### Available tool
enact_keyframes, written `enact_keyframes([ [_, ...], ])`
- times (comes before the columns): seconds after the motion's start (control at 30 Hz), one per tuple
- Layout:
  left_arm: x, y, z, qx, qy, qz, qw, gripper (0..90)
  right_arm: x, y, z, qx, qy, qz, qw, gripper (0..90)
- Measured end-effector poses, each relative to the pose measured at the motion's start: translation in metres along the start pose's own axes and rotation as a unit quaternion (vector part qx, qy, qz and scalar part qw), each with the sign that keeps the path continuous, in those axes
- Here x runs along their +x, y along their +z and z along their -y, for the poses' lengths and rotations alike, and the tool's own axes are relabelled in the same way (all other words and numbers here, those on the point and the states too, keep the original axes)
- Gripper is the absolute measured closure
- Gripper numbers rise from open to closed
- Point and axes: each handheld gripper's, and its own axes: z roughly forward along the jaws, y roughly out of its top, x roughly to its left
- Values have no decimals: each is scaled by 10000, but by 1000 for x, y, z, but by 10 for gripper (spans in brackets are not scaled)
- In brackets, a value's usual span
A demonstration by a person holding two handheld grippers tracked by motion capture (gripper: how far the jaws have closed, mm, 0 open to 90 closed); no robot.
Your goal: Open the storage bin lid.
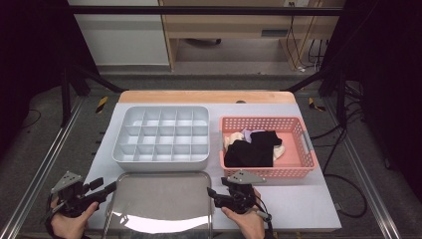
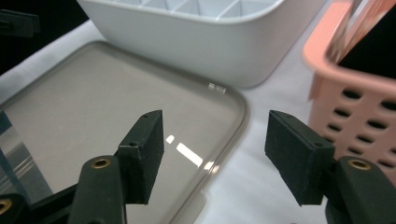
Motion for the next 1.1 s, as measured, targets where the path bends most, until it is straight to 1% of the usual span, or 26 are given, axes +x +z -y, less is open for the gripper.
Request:
enact_keyframes([
  [0.07,-5,2,-7,-49,18,64,10000,386,-3,-3,-6,-92,-33,16,10000,374],
  [0.1,-8,3,-11,-76,60,80,9999,384,-3,-4,-8,-118,-50,10,9999,373],
  [0.23,-18,7,-20,-187,153,80,9997,377,-8,-9,-16,-223,-97,41,9997,368],
  [0.33,-24,10,-23,-249,188,75,9995,374,-12,-14,-21,-319,-126,44,9994,363],
  [0.43,-28,12,-25,-305,172,101,9993,372,-17,-19,-27,-409,-157,84,9990,360],
  [0.57,-34,18,-25,-372,195,96,9991,372,-25,-25,-35,-530,-140,150,9984,357],
  [0.67,-38,23,-23,-348,244,84,9991,372,-30,-31,-41,-620,-148,226,9977,354],
  [0.73,-40,27,-20,-331,238,89,9991,373,-34,-35,-45,-682,-137,263,9972,354],
  [0.87,-40,31,-12,-270,205,100,9994,376,-45,-41,-52,-777,-138,426,9960,354],
  [0.97,-40,31,-8,-248,255,66,9993,376,-55,-45,-56,-858,-52,504,9950,357],
  [1.1,-40,33,-6,-186,304,100,9993,369,-67,-50,-59,-889,-9,690,9936,368],
])
